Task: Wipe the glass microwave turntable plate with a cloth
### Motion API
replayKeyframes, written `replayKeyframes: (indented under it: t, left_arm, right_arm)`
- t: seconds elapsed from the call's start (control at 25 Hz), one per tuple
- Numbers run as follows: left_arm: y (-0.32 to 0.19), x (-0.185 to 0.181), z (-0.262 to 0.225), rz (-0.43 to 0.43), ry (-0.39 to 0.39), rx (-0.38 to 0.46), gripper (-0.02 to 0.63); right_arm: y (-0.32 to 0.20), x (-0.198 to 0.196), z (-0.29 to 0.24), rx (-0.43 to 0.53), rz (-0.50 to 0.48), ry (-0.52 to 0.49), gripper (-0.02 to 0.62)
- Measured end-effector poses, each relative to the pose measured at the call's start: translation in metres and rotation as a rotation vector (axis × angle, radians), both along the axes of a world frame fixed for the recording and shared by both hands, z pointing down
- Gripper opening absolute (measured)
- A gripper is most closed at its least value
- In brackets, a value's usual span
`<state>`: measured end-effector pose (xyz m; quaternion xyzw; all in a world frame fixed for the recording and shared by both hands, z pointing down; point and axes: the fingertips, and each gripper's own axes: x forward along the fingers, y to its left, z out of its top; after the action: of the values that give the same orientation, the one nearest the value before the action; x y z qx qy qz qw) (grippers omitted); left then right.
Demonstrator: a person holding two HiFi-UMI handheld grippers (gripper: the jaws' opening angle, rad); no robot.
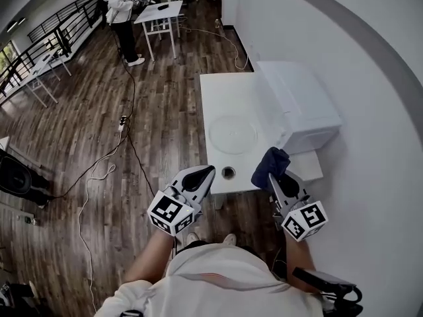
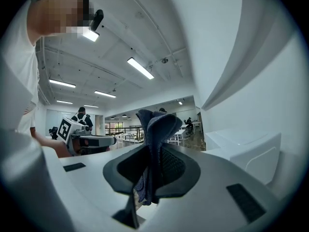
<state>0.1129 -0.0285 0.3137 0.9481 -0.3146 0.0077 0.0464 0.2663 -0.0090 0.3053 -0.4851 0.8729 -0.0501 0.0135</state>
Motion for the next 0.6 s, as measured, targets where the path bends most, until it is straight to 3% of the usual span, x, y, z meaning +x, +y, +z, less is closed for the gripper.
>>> replayKeyframes:
  t: [0.6]
  left_arm:
    - [-0.011, -0.029, 0.017, 0.042, -0.002, -0.009, 0.011]
  right_arm:
    - [-0.008, -0.052, 0.015, -0.008, -0.012, 0.021, 0.061]
